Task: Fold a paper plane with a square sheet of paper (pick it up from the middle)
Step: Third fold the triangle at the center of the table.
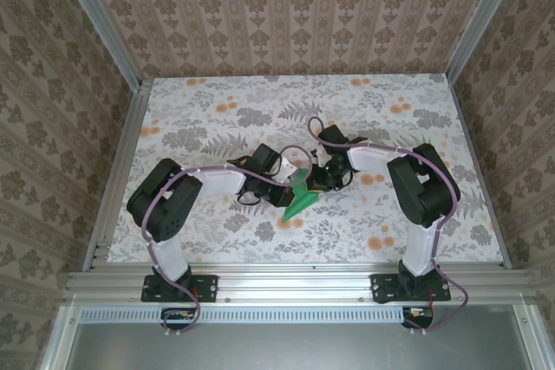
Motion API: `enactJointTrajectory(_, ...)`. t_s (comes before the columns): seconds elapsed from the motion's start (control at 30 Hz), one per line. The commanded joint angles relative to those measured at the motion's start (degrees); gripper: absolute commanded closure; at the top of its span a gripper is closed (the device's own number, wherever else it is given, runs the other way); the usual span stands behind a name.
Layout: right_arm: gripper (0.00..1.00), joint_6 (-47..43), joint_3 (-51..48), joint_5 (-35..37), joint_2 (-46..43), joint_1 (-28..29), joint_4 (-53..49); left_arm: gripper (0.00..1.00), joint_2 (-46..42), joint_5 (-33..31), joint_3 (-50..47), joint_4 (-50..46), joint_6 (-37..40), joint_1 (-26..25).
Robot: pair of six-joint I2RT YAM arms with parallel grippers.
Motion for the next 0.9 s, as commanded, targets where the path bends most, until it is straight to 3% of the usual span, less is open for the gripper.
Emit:
enactJointTrajectory(0.0, 0.86, 1.6, -0.9, -0.3, -1.1, -0.1, 1.3, 0.95, 2.3, 1.2, 0.0, -1.2, 0.1, 0.3)
enactJointTrajectory(0.27, 0.79, 6.8, -5.3, 3.2, -12.7, -2.3, 4.5, 0.95, 2.4, 0.9, -0.6, -1.2, 0.1, 0.2)
enactJointTrajectory(0.5, 0.87, 17.7, -18.0, -4.8, -18.0, -1.3, 20.0, 0.94, 1.5, 1.8, 0.7, -2.0, 0.5, 0.0)
enactJointTrajectory(0.87, 0.86, 17.8, -19.3, 0.9, -17.9, -1.3, 17.5, 0.92, -0.5, 2.1, 4.2, -5.0, 2.9, -0.7)
